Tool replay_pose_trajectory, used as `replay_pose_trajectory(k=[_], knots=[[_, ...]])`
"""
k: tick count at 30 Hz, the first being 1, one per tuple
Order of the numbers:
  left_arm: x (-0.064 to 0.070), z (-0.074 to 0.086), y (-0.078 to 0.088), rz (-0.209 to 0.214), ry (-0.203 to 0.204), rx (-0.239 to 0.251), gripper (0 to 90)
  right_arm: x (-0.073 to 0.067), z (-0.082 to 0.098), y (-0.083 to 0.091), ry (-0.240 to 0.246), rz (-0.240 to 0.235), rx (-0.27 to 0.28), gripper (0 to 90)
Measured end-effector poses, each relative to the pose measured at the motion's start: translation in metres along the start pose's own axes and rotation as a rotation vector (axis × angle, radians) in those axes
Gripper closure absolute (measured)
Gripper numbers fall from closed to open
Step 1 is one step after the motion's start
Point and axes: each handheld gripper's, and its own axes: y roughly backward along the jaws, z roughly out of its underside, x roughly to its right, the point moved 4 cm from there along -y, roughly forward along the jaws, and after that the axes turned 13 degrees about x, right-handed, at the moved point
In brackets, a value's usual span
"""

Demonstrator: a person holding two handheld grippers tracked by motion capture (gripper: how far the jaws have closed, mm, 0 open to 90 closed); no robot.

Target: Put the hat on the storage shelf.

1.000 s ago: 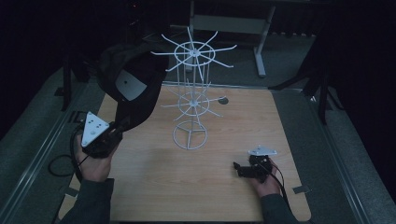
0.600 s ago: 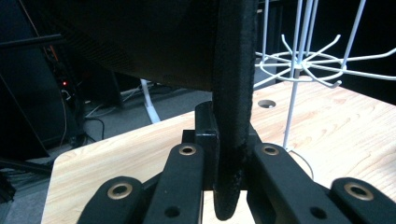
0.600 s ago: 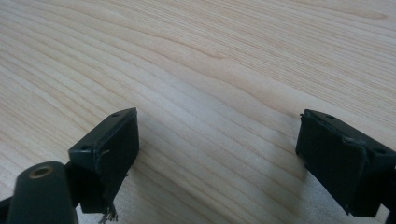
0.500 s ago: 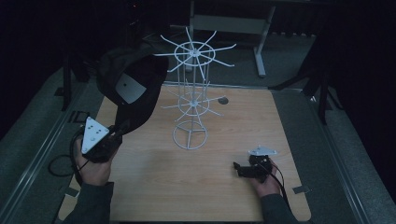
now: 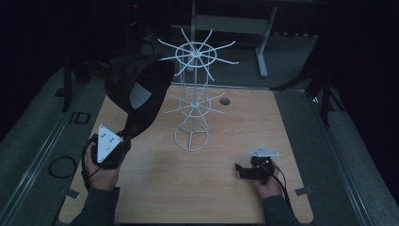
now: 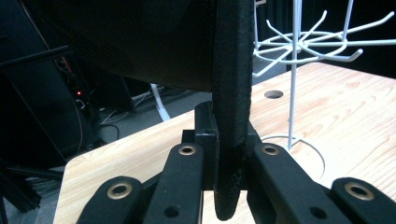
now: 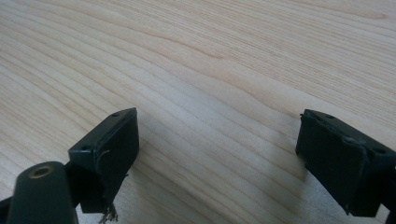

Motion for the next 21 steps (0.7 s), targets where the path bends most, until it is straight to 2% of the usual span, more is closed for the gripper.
replay_pose_trajectory(k=[2,5,9,14,21], knots=[[0.002,0.000,-0.001,-0.001,-0.012,0.001,86.3,0.000,0.000,0.000,0.000,0.000,0.000,13.1],[0.007,0.001,-0.003,-0.017,-0.062,-0.004,86.2,0.000,0.000,0.000,0.000,0.000,0.001,13.1],[0.014,-0.002,-0.006,-0.015,-0.099,0.002,86.1,0.000,0.000,0.000,-0.001,0.000,0.001,13.1],[0.022,-0.002,-0.009,-0.032,-0.187,-0.008,85.5,0.000,0.000,0.000,-0.001,0.000,0.000,13.1],[0.030,0.008,-0.014,-0.005,-0.223,-0.012,83.6,0.000,0.000,0.000,0.000,0.000,0.001,13.1]])
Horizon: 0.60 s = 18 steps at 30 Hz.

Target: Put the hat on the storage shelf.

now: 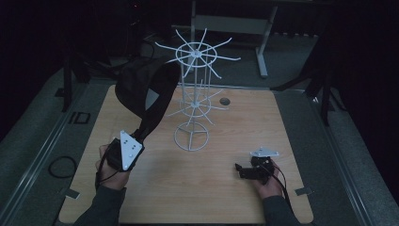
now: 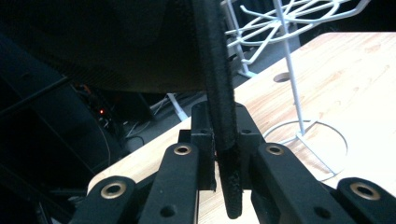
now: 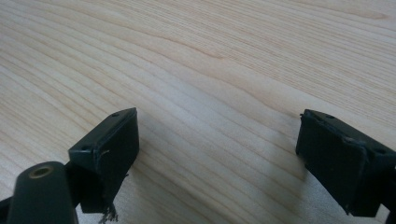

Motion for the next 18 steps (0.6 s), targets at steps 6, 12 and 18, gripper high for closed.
replay_pose_trajectory(k=[6,12,18], knots=[[0.0047,-0.0042,0.0016,-0.006,-0.047,0.016,83.2,0.0001,0.0000,0.0000,0.001,0.000,-0.001,13.1],[0.0041,-0.0006,-0.0027,0.048,0.010,0.006,80.7,0.0000,0.0000,0.0000,0.000,0.000,0.000,13.1],[0.0043,-0.0002,-0.0042,0.093,0.060,0.020,71.0,0.0000,0.0000,0.0001,0.000,-0.001,-0.001,13.1]])
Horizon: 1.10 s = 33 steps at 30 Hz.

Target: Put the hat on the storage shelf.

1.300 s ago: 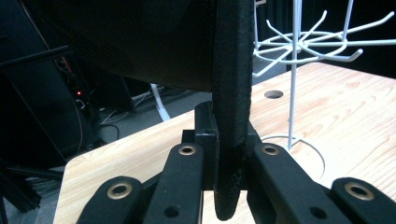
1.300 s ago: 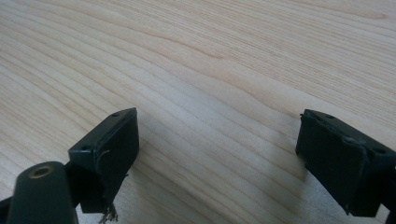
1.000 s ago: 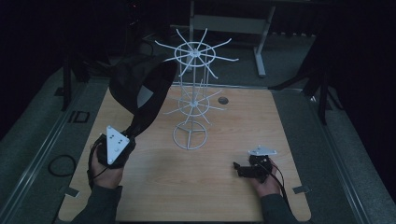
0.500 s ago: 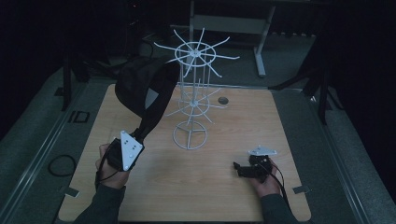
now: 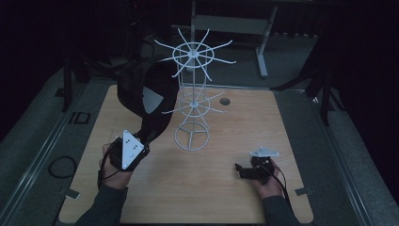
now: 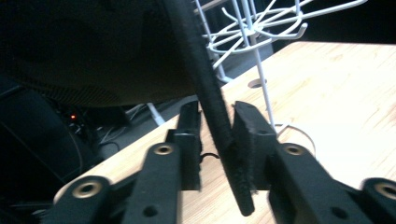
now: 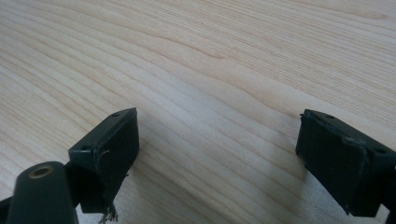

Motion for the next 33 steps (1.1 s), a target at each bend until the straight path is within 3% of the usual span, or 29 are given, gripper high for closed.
replay_pose_trajectory(k=[21,23,26,27,32,33], knots=[[-0.010,-0.001,0.005,0.042,0.197,0.057,36.2,0.000,0.000,0.000,0.000,0.001,0.000,13.1],[-0.011,-0.001,0.007,0.071,0.231,0.069,31.9,0.000,0.000,0.000,0.000,0.001,0.001,13.1],[-0.011,-0.002,0.007,0.087,0.246,0.073,27.2,0.000,0.000,0.000,0.001,0.001,0.001,13.1],[-0.012,-0.001,0.007,0.112,0.265,0.068,24.9,0.000,0.000,0.000,0.000,0.000,0.001,13.1],[-0.012,-0.001,0.009,0.125,0.276,0.078,21.1,0.000,0.000,0.000,0.000,0.001,0.001,13.1],[-0.013,-0.001,0.011,0.151,0.306,0.085,18.9,0.000,0.000,0.000,0.000,0.000,0.000,13.1]])
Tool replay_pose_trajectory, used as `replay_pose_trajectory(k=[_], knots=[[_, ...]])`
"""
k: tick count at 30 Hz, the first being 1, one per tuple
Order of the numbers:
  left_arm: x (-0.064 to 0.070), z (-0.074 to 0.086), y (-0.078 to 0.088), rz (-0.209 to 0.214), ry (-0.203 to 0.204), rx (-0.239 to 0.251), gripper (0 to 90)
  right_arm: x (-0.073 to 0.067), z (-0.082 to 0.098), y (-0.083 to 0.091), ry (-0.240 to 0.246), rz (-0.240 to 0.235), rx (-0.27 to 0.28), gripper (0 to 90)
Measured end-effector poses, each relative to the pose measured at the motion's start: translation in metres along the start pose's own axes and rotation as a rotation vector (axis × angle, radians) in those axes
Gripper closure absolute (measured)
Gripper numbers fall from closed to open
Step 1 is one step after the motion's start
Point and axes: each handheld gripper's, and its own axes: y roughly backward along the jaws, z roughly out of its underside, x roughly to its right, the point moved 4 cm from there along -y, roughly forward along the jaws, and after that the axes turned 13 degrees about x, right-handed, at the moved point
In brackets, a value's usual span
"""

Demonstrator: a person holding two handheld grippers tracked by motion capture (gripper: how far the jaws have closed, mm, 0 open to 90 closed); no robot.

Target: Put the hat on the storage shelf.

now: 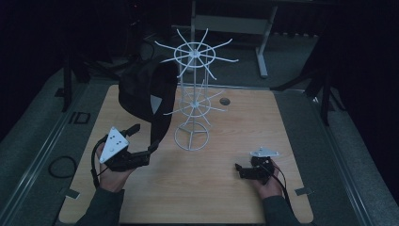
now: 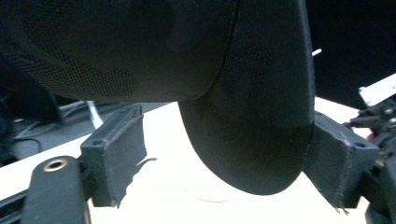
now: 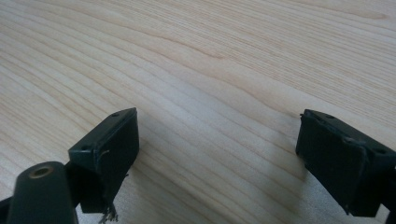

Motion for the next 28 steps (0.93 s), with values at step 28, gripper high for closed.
replay_pose_trajectory(k=[28], knots=[[-0.005,-0.004,0.027,0.014,0.049,0.061,15.0,0.000,0.000,0.000,0.000,0.001,0.001,13.1]])
